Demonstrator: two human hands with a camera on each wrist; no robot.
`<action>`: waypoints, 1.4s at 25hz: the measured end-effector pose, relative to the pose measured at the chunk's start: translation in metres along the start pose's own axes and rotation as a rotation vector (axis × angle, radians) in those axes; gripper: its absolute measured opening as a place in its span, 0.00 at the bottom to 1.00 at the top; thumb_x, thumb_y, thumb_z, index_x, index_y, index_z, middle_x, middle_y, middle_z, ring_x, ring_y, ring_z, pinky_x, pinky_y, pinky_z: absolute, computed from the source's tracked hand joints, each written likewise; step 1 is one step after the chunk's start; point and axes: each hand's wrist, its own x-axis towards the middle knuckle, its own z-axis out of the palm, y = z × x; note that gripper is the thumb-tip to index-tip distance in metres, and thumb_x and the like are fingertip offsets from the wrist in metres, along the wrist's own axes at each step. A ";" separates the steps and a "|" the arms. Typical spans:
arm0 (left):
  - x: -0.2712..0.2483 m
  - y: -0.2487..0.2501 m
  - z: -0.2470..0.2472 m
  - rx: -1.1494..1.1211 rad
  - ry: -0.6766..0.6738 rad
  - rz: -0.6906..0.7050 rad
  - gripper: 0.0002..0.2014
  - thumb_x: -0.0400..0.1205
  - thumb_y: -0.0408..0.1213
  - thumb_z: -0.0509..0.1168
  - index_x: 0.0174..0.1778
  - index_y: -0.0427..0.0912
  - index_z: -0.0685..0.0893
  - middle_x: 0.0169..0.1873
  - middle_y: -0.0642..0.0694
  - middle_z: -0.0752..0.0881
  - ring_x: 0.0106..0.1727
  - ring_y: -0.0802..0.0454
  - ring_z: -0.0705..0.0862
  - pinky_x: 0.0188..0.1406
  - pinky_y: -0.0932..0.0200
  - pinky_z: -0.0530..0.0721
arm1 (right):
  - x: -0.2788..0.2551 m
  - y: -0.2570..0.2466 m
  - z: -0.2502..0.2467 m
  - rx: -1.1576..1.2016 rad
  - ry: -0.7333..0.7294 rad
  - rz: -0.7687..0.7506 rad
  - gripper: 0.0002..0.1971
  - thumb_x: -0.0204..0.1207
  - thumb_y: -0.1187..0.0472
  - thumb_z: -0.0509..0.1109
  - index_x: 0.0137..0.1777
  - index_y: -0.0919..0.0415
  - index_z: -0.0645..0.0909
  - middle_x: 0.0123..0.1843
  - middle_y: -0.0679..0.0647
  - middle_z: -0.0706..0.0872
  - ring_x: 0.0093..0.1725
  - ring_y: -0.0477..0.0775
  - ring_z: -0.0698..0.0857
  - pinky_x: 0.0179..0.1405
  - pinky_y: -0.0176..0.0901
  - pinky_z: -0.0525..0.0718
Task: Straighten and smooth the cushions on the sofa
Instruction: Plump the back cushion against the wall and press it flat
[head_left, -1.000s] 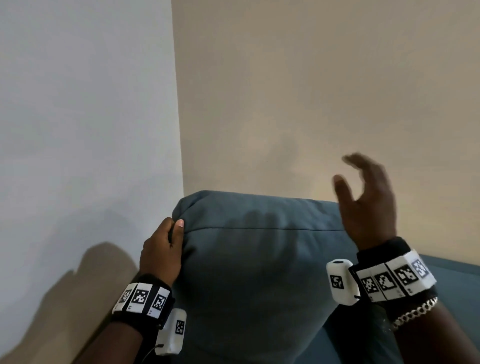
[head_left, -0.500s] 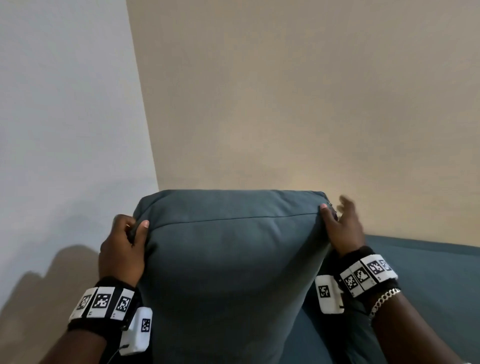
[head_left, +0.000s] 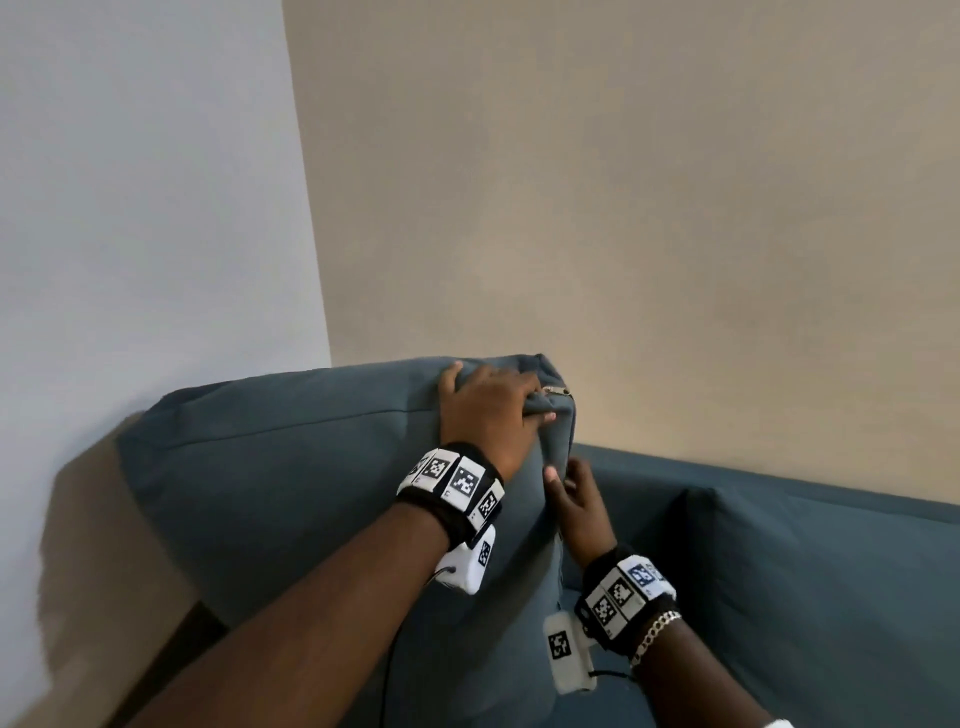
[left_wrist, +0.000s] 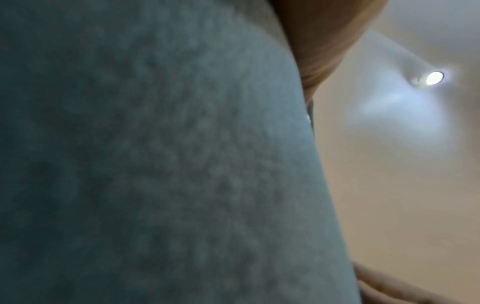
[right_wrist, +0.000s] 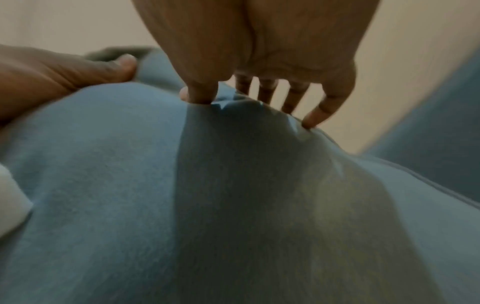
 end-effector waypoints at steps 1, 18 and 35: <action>-0.001 0.000 0.007 -0.019 0.033 -0.006 0.12 0.78 0.59 0.72 0.49 0.57 0.83 0.48 0.57 0.89 0.61 0.51 0.84 0.75 0.40 0.64 | -0.005 0.015 0.001 -0.002 0.059 0.041 0.10 0.83 0.49 0.73 0.57 0.53 0.84 0.53 0.52 0.92 0.58 0.60 0.90 0.58 0.56 0.89; -0.021 -0.062 -0.066 -0.665 0.483 -0.207 0.14 0.75 0.48 0.74 0.36 0.47 0.76 0.30 0.56 0.82 0.36 0.50 0.81 0.43 0.44 0.84 | -0.012 -0.123 0.006 -0.500 0.184 -0.381 0.12 0.78 0.46 0.77 0.37 0.45 0.79 0.39 0.43 0.83 0.42 0.51 0.82 0.39 0.45 0.78; -0.179 -0.240 0.048 0.444 -0.467 -0.480 0.36 0.81 0.33 0.66 0.84 0.48 0.59 0.85 0.46 0.57 0.87 0.40 0.55 0.81 0.33 0.65 | -0.071 0.094 -0.013 -1.141 -0.209 0.258 0.39 0.77 0.34 0.74 0.84 0.37 0.63 0.90 0.45 0.59 0.89 0.57 0.58 0.83 0.71 0.64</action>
